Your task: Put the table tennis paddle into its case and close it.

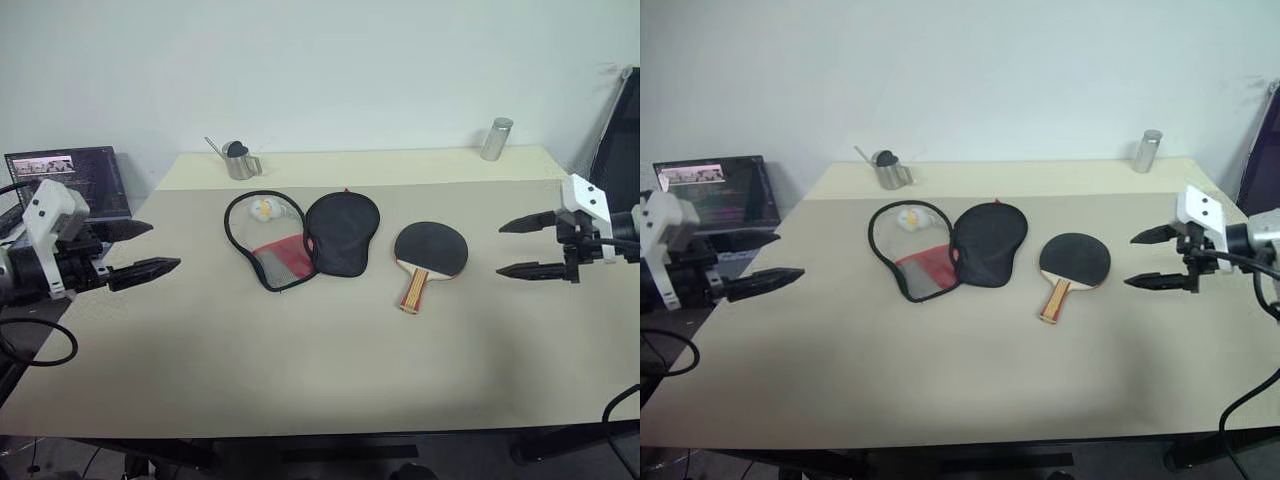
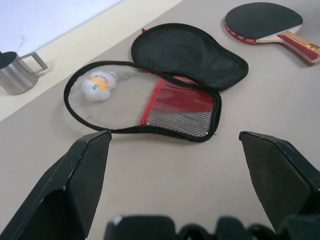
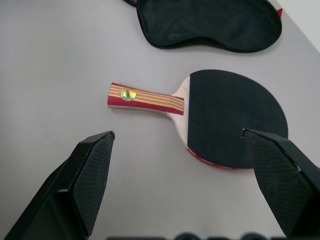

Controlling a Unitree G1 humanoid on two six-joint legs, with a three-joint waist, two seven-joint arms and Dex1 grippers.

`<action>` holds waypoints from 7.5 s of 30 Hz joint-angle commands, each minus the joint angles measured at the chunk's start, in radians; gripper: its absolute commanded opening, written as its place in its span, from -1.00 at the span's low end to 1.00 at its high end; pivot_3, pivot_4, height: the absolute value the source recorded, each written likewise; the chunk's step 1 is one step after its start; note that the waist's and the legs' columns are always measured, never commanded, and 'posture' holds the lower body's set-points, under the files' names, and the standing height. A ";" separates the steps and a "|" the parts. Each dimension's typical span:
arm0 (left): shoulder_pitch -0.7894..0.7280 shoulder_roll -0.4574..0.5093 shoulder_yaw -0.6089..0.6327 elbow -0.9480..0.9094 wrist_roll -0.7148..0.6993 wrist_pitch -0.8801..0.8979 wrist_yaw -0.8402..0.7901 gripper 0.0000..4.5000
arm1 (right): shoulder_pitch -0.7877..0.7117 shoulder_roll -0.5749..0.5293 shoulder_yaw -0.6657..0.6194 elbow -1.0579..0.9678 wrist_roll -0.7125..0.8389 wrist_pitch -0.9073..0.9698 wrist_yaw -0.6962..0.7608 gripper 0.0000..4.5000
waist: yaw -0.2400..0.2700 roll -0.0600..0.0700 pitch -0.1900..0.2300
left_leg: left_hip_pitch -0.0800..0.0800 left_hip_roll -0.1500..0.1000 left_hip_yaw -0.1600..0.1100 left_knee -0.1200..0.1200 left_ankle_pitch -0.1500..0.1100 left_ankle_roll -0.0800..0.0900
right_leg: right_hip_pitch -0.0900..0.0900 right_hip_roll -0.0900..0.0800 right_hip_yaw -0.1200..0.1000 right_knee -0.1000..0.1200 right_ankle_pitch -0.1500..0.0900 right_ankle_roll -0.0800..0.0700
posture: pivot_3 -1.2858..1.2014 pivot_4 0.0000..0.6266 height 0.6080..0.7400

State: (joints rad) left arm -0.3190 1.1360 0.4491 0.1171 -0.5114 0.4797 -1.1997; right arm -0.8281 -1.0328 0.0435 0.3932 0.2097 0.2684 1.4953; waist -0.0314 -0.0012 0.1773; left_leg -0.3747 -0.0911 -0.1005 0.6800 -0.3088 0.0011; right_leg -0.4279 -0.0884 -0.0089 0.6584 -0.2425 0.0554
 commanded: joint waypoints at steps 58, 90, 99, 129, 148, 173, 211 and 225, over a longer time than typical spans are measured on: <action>-0.617 -0.820 -0.218 0.662 0.249 0.152 0.820 1.00 | 0.118 -0.061 -0.106 -0.220 0.063 0.114 -0.135 0.99 | 0.057 -0.007 -0.001 | -0.010 -0.004 0.000 0.019 0.001 -0.002 | -0.009 -0.002 -0.001 0.019 0.000 0.000 | 0.03 -0.52 1.00; -0.724 -0.814 -0.345 0.778 0.314 0.081 0.611 -0.97 | 0.151 -0.073 -0.151 -0.249 0.070 0.113 -0.171 1.00 | 0.051 -0.008 0.000 | -0.011 -0.003 0.001 0.019 0.001 -0.002 | -0.010 -0.002 -0.001 0.018 0.000 0.000 | 0.03 -0.52 1.00; -0.711 -0.714 -0.361 0.820 0.338 0.056 0.528 -0.97 | 0.207 -0.094 -0.189 -0.290 0.086 0.133 -0.183 1.00 | 0.041 -0.009 0.001 | -0.011 -0.003 0.001 0.018 0.001 -0.002 | -0.011 -0.001 0.000 0.018 0.000 0.000 | 0.03 -0.52 1.00; -0.583 -0.693 -0.347 0.568 0.325 0.213 0.590 -0.40 | 0.235 -0.085 -0.184 -0.332 0.105 0.171 -0.219 1.00 | 0.028 -0.010 0.001 | -0.010 -0.003 0.001 0.019 0.001 -0.002 | -0.010 -0.001 0.000 0.019 0.000 0.000 | 0.03 -0.52 1.00; -0.350 -0.342 -0.300 0.127 0.204 0.145 0.218 0.84 | -0.032 0.672 -0.344 -0.578 -0.078 1.165 -1.249 1.00 | 0.008 -0.011 0.001 | -0.014 -0.003 -0.003 0.017 0.002 -0.003 | -0.014 -0.002 0.003 0.019 0.000 -0.001 | 0.03 -0.52 1.00; -0.208 -0.370 -0.293 -0.060 0.121 0.167 0.223 0.84 | -0.216 1.258 -0.582 -0.336 -0.246 1.188 -1.790 1.00 | -0.023 -0.010 -0.002 | -0.009 -0.003 -0.002 0.016 0.002 -0.003 | -0.014 0.000 0.007 0.022 0.000 -0.001 | 0.03 -0.52 1.00; -0.185 -0.352 -0.290 -0.112 0.083 0.190 0.292 0.86 | -0.312 1.184 -0.572 0.148 -0.017 0.780 -2.009 -0.51 | -0.056 -0.021 -0.009 | 0.017 0.003 0.007 0.000 0.002 -0.001 | 0.002 0.007 0.019 0.020 0.003 -0.006 | 0.03 -0.52 1.00; -0.184 -0.343 -0.284 -0.122 0.086 0.189 0.298 0.86 | -0.539 1.190 -0.565 0.164 0.052 0.703 -2.072 -0.51 | -0.055 -0.020 -0.009 | -0.008 0.012 0.016 -0.003 0.005 -0.008 | -0.024 0.013 0.023 0.015 0.003 -0.006 | 0.03 -0.52 1.00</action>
State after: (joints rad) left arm -0.4894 0.7651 0.1264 0.0324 -0.4169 0.6846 -0.9050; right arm -1.3197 0.1481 -0.5463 0.5734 0.2532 1.0129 -0.5727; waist -0.0867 -0.0209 0.1687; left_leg -0.3831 -0.0793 -0.0837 0.6770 -0.3037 -0.0067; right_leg -0.4530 -0.0754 0.0146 0.6738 -0.2391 0.0489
